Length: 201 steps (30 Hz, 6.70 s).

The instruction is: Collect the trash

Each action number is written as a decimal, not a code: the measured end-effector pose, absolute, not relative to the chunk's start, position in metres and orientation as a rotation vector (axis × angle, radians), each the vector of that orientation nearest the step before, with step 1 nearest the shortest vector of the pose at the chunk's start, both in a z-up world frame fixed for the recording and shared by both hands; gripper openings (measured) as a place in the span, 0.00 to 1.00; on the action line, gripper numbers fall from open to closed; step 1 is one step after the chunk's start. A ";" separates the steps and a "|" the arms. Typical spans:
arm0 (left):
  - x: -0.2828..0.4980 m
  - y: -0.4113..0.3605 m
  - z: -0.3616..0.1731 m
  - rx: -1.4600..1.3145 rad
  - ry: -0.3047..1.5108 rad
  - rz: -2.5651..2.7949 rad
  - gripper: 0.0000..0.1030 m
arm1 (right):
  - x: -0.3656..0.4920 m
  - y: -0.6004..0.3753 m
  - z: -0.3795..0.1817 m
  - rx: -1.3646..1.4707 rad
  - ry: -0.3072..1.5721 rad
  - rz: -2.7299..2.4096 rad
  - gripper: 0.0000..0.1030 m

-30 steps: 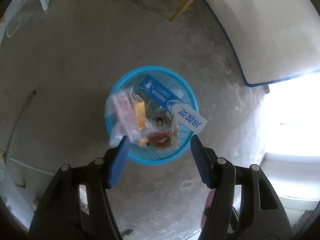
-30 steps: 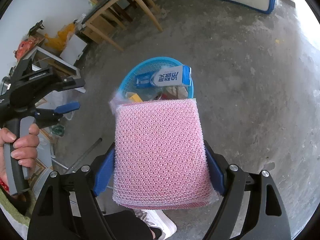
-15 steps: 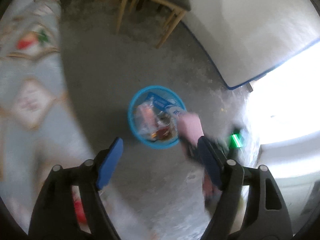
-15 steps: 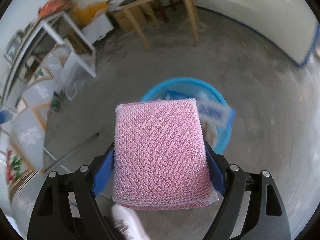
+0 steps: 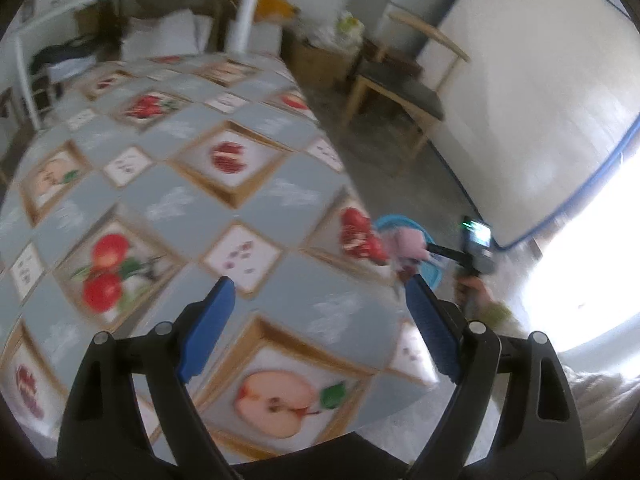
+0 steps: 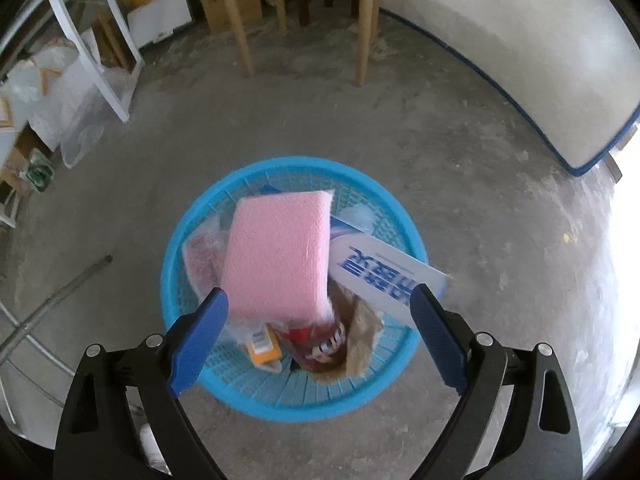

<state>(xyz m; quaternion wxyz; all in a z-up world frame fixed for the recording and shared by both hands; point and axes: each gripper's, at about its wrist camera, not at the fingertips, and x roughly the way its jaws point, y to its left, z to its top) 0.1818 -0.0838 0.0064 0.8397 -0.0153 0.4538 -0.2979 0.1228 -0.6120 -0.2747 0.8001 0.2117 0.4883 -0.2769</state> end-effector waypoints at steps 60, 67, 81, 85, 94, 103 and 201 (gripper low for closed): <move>0.019 -0.048 -0.035 0.071 0.808 -0.190 0.92 | -0.079 -0.232 -0.050 0.081 0.716 -0.421 0.94; 0.018 -0.058 -0.037 0.105 0.819 -0.198 0.92 | -0.084 -0.244 -0.057 0.111 0.733 -0.449 0.94; 0.015 -0.075 -0.037 0.141 0.823 -0.250 0.92 | -0.091 -0.257 -0.059 0.139 0.725 -0.477 0.94; 0.014 -0.077 -0.037 0.144 0.819 -0.248 0.92 | -0.092 -0.261 -0.060 0.145 0.728 -0.484 0.94; 0.015 -0.075 -0.035 0.137 0.815 -0.237 0.92 | -0.092 -0.267 -0.060 0.150 0.724 -0.505 0.94; 0.019 -0.072 -0.034 0.126 0.814 -0.219 0.92 | -0.094 -0.272 -0.060 0.156 0.724 -0.527 0.94; 0.024 -0.060 -0.027 0.093 0.797 -0.186 0.92 | -0.092 -0.267 -0.049 0.141 0.700 -0.523 0.94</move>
